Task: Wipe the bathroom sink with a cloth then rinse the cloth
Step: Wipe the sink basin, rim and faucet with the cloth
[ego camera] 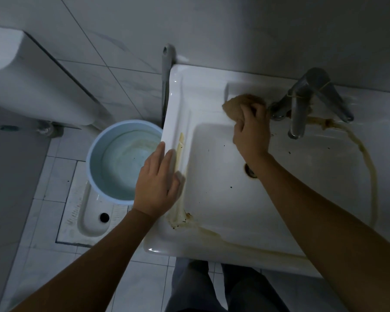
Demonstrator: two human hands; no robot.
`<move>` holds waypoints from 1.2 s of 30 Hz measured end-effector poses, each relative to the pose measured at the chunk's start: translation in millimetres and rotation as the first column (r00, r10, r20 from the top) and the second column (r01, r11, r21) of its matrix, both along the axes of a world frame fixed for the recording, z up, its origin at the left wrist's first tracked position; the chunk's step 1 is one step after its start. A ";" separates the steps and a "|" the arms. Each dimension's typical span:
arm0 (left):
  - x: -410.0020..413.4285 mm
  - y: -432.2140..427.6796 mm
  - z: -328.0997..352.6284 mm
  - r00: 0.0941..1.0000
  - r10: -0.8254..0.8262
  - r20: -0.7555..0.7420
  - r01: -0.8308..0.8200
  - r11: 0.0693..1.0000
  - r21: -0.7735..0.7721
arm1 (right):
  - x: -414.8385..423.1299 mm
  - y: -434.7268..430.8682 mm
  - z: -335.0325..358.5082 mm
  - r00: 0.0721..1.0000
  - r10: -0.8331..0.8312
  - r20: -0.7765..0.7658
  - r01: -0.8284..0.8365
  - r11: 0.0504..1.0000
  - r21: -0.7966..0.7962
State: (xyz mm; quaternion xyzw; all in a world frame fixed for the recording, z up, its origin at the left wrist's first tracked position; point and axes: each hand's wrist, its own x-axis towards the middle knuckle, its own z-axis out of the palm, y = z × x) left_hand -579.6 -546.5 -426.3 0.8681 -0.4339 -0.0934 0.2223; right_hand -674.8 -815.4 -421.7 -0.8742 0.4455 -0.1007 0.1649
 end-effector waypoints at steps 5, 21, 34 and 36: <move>0.2 1.2 -0.7 1.000 -0.002 0.012 0.002 1.000 0.001 | 18.5 37.2 -1.5 0.955 0.148 0.257 -0.200 0.961 0.192; -12.8 43.1 4.5 1.000 -0.006 -0.008 0.006 1.000 -0.020 | 13.5 135.0 -5.5 0.904 0.318 0.287 -0.404 0.853 0.330; -51.0 119.5 -18.1 0.989 -0.144 0.029 0.145 0.989 -0.024 | -6.4 143.2 -4.9 0.898 0.354 0.263 -0.423 0.860 0.287; -51.3 119.5 -20.3 0.989 -0.144 0.031 0.145 0.989 -0.036 | 16.5 131.9 -6.5 0.927 0.251 0.279 -0.333 0.893 0.302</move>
